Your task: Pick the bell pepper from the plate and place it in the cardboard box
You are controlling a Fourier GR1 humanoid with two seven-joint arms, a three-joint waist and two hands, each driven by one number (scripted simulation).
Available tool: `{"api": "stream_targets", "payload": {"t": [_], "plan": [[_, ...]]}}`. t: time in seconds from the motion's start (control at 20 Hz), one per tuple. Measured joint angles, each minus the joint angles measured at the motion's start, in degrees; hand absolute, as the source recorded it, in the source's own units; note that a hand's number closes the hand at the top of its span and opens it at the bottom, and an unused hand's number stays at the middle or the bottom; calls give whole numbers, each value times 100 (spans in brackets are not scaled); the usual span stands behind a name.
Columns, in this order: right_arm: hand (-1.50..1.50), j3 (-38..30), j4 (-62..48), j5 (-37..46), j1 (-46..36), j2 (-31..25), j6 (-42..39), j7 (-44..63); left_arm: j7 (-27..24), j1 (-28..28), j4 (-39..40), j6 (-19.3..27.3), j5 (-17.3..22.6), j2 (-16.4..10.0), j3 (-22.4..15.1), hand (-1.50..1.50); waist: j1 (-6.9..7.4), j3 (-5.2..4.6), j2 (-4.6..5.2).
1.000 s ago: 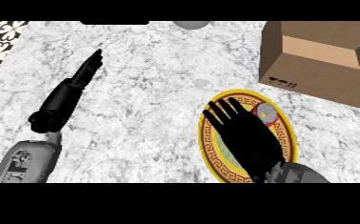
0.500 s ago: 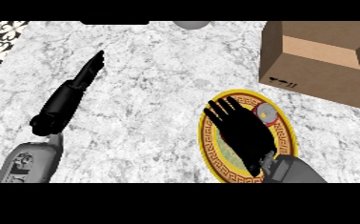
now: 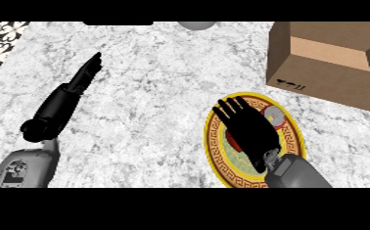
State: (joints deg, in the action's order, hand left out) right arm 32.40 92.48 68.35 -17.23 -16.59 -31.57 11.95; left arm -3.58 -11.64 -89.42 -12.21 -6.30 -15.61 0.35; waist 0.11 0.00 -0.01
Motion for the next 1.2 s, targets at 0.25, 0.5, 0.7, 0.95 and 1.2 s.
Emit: {"api": "stream_targets", "payload": {"t": [0.25, 0.5, 0.7, 0.95, 1.2], "plan": [[150, 26, -414, 161, -46, -15, 283, -580, 111, -41, -68, -80, 9, 76, 37, 0, 3, 0, 1], [150, 40, -750, 393, -150, 21, 1024, -1181, 112, -77, -19, -59, -107, 155, 20, 0, 4, -19, -18], [150, -36, -837, 585, -241, 55, 1408, -1525, -19, -11, 33, -49, -184, 207, 41, 0, -1, -23, -22], [150, -217, -774, 30, -5, -196, 1717, -2618, 58, -121, 37, -78, -172, 186, 112, 0, -10, -14, -15], [150, -509, -378, -759, 315, -491, 1796, -3744, 21, -68, 40, -57, -207, 224, 113, 0, -32, -4, -8]]}}
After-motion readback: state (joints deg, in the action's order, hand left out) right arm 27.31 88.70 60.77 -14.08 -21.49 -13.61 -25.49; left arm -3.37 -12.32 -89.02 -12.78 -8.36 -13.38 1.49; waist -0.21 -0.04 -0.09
